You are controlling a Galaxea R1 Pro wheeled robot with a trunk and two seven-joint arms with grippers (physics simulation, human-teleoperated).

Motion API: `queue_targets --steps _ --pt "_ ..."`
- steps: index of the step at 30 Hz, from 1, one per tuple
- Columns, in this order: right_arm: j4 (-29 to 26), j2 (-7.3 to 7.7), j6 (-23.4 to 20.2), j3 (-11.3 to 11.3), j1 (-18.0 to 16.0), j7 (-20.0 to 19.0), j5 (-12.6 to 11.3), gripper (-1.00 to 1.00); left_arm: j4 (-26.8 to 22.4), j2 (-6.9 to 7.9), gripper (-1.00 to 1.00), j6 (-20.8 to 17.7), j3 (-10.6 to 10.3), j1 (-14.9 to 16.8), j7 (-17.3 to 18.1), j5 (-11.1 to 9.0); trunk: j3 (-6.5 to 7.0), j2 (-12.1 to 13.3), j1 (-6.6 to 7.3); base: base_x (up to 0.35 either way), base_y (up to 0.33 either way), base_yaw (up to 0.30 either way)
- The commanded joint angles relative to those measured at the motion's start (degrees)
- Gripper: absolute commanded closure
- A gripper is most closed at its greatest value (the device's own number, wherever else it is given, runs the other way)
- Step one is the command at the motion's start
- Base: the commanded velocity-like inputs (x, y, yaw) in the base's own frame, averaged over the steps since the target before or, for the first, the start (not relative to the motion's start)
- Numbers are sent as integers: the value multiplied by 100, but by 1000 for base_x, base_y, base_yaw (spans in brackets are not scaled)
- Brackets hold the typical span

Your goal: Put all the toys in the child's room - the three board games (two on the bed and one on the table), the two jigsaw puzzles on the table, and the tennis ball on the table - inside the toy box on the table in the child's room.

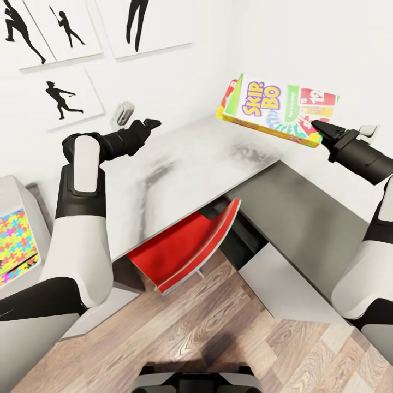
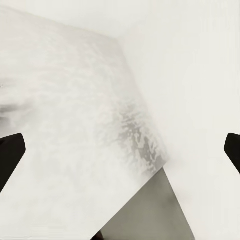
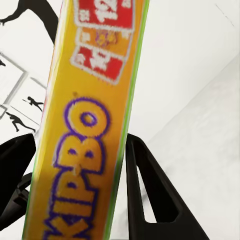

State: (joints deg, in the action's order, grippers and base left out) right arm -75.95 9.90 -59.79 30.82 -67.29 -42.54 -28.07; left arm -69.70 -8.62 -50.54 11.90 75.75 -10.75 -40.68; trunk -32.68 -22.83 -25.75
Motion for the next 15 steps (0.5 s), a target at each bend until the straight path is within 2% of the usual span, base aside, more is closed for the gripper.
queue_targets --steps 1,6,15 --pt "-18 2 -21 -32 -2 -44 32 100 -55 -6 -100 -25 14 -52 -42 -62 1 -9 -4 0 0 0" --pt "-73 13 -21 -159 22 -44 38 100 -264 -7 -100 -21 14 -305 60 -62 47 -9 -4 0 0 0" --pt "-104 21 -21 -258 77 -45 39 100 -495 -8 -100 -12 12 -631 276 -62 117 -9 -4 0 0 5"
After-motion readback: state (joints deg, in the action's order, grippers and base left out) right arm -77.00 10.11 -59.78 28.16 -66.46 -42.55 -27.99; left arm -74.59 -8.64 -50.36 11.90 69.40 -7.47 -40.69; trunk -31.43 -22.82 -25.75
